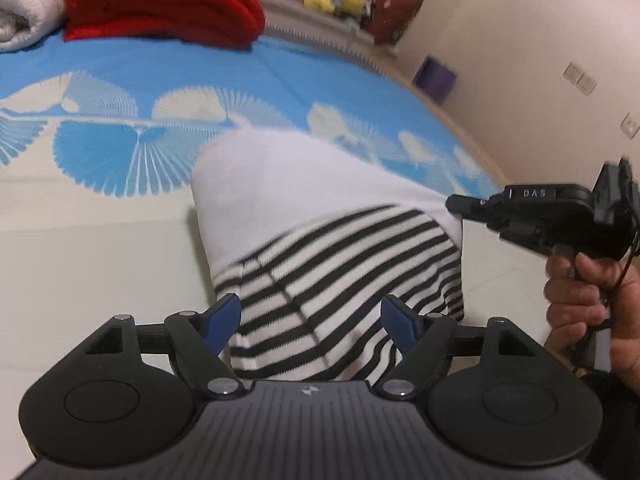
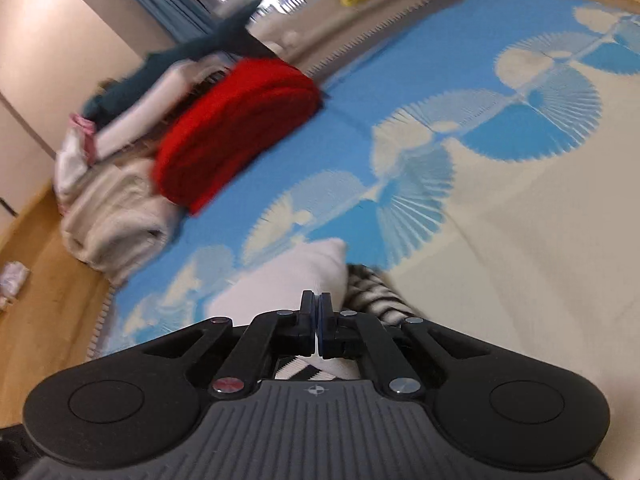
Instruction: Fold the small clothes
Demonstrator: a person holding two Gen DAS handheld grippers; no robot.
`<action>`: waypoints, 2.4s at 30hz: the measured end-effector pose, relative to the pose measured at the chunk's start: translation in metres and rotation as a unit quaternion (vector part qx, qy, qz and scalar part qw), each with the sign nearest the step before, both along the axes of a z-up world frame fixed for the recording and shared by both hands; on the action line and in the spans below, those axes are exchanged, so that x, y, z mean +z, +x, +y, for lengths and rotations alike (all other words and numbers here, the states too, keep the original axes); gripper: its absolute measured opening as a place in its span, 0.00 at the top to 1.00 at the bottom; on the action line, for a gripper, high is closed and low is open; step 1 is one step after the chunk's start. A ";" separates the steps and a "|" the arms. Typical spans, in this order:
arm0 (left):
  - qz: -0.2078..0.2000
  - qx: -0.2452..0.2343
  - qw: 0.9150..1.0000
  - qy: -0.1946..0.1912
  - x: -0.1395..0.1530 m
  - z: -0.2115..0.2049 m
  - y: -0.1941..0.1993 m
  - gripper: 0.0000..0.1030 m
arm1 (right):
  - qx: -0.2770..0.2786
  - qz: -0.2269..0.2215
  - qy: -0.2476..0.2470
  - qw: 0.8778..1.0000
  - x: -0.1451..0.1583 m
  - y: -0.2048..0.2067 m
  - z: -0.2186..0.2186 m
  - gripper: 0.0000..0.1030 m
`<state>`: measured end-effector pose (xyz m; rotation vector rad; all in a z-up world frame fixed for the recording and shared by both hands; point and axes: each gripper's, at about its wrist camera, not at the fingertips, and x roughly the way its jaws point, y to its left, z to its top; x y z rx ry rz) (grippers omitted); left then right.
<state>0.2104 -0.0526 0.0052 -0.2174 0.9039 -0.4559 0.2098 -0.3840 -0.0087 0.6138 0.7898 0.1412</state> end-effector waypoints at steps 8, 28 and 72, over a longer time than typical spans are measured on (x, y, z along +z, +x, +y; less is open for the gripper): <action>0.134 0.003 0.989 0.057 -0.048 -0.004 0.017 0.14 | 0.038 0.116 -0.112 0.986 -0.044 0.021 0.024 1.00; 0.185 0.113 0.960 -0.176 -0.084 0.045 0.127 0.12 | 0.059 0.167 -0.197 0.964 -0.064 0.019 0.037 1.00; 0.075 0.081 0.991 0.073 -0.013 0.098 0.078 0.42 | 0.055 0.058 -0.094 0.992 -0.039 0.062 0.108 0.62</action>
